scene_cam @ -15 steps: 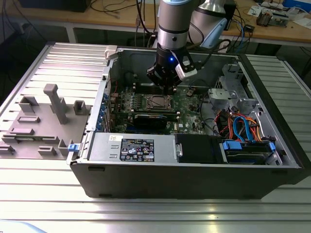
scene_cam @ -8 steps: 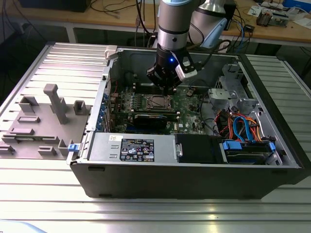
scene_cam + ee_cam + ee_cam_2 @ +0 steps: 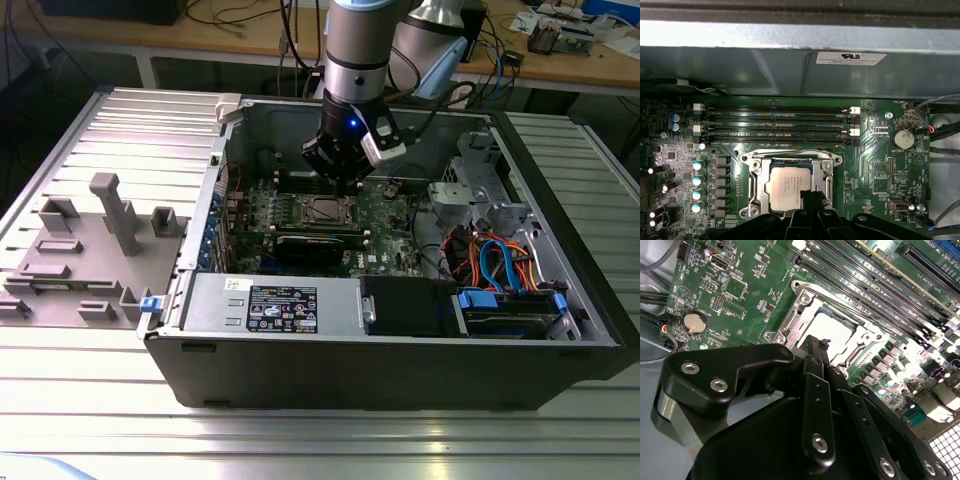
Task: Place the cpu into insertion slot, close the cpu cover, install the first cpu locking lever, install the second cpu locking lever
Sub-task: 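Install the second cpu locking lever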
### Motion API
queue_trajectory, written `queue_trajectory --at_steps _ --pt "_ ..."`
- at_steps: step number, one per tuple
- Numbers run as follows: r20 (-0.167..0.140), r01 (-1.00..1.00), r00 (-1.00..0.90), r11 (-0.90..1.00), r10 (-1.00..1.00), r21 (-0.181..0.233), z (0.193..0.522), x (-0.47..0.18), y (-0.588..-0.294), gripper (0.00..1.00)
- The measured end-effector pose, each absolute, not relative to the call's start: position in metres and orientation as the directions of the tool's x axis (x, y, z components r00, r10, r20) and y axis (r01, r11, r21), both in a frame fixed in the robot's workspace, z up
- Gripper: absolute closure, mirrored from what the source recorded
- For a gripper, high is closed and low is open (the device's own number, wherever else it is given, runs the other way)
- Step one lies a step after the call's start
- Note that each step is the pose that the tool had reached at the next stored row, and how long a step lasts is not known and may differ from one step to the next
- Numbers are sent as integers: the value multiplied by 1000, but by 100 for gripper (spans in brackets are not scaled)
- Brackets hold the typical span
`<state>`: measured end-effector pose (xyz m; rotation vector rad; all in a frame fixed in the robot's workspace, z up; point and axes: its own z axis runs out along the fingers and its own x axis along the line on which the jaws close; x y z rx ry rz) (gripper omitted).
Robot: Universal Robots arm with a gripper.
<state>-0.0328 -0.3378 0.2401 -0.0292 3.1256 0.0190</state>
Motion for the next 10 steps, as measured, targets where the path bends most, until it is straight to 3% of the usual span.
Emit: queue_trajectory --at_steps 10 --pt "-16 -19 -1000 1000 -19 11 248 -33 -338 89"
